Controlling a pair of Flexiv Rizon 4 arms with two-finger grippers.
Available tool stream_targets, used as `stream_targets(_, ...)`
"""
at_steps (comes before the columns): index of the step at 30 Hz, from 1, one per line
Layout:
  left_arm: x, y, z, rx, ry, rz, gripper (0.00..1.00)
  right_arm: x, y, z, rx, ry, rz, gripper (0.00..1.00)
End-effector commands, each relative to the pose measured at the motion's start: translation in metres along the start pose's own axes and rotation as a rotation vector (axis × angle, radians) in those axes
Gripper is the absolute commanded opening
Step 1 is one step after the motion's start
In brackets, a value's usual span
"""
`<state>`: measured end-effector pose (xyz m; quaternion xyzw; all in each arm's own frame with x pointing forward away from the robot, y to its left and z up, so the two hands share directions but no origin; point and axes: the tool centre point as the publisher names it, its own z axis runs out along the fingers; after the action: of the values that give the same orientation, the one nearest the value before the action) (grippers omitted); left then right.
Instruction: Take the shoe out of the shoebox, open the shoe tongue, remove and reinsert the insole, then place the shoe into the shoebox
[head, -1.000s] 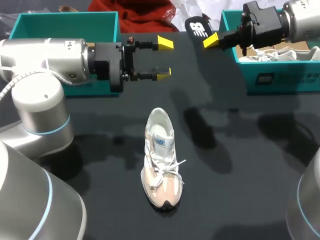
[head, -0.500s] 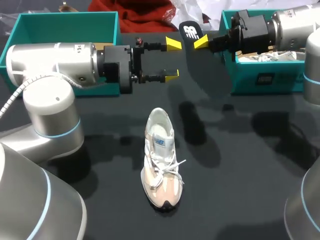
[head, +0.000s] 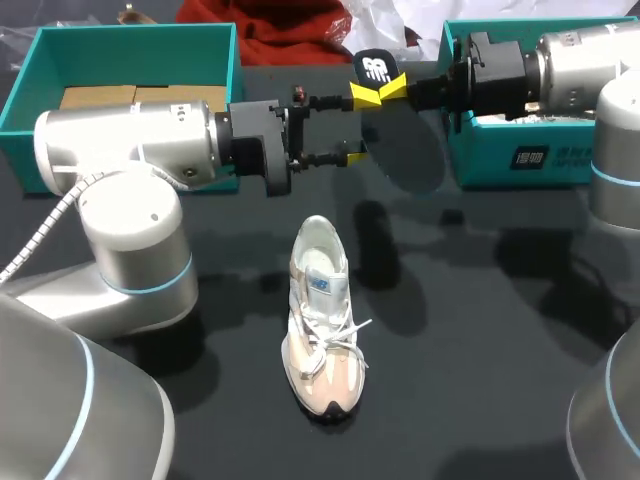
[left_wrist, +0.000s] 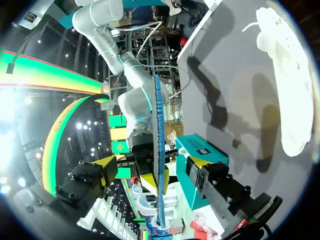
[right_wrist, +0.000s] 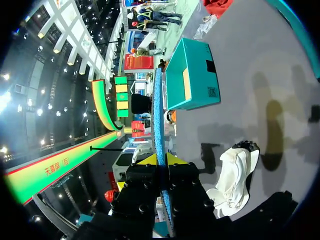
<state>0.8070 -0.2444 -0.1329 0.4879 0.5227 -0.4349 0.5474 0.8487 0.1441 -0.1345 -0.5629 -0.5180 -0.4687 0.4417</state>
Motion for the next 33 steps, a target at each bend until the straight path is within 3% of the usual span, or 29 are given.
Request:
stream_targets(1, 0.003, 0.004, 0.012, -0.007, 0.004, 0.002, 0.76, -0.001, -0.006, 0.003, -0.005, 0.008, 0.000, 0.00)
stream_targets(5, 0.005, 0.008, 0.014, -0.008, 0.003, 0.002, 0.57, -0.002, -0.007, 0.005, 0.003, 0.014, 0.001, 0.00)
stream_targets(10, 0.005, 0.009, 0.015, -0.005, 0.001, -0.002, 0.47, -0.005, -0.008, 0.008, 0.002, 0.021, 0.009, 0.00)
stream_targets(19, 0.010, 0.011, 0.021, 0.004, 0.008, -0.007, 0.42, -0.006, -0.005, 0.012, -0.011, 0.026, 0.020, 0.00)
stream_targets(23, 0.012, 0.013, 0.022, 0.004, 0.015, -0.012, 0.33, -0.006, -0.004, 0.014, -0.010, 0.032, 0.023, 0.00)
stream_targets(33, 0.017, 0.017, 0.026, 0.010, 0.030, -0.024, 0.25, -0.005, -0.004, 0.015, -0.008, 0.040, 0.026, 0.00)
